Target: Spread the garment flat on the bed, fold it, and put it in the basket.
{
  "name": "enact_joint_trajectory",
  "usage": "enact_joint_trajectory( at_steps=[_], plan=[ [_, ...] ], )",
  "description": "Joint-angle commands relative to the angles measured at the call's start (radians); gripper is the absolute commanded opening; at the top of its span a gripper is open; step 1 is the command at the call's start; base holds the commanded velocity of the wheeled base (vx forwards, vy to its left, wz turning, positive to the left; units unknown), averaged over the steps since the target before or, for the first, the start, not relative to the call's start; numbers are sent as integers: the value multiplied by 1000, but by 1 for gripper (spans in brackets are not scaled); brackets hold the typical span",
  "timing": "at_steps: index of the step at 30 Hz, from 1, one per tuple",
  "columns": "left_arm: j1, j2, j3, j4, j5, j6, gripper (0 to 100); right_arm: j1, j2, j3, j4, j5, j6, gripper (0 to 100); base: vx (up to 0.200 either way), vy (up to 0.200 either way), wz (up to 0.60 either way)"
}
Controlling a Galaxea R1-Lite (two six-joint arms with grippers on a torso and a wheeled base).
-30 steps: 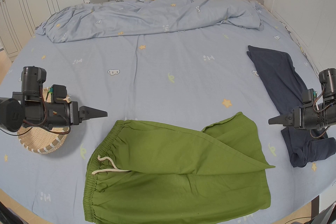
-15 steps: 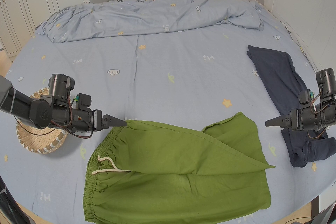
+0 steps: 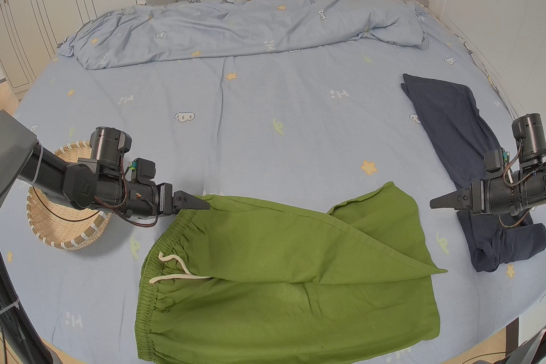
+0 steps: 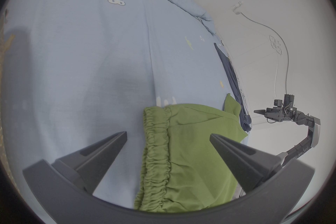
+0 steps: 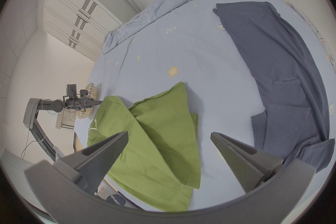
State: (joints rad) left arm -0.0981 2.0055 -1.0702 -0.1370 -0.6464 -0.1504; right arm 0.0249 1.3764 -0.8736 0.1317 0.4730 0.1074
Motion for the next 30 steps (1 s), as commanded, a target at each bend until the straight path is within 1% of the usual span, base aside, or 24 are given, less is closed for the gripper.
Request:
enact_joint_trajectory(
  at_steps=[1, 9, 10, 22, 26, 27, 30],
  plan=[
    [-3, 38, -24, -1, 1, -1, 100, 4, 4, 1, 0, 1, 0, 100, 0, 0, 0],
    [-11, 44, -36, 0, 1, -6, 100, 10, 10, 1, 0, 1, 1, 100, 0, 0, 0],
    [-11, 44, -36, 0, 1, -6, 0, 10, 10, 1, 0, 1, 1, 100, 0, 0, 0],
    [-3, 22, -30, 0, 1, -8, 0, 9, 7, 1, 0, -1, 1, 100, 0, 0, 0],
    [3, -56, -2, 0, -1, -8, 0, 6, 10, -4, -1, 1, 3, 100, 0, 0, 0],
    [15, -106, 16, 0, -1, -11, 0, 6, 16, -18, -3, 1, 1, 100, 0, 0, 0],
    [28, -172, 38, 0, -9, -15, 0, 7, 33, -61, -20, 1, 3, 100, 0, 0, 0]
  ],
)
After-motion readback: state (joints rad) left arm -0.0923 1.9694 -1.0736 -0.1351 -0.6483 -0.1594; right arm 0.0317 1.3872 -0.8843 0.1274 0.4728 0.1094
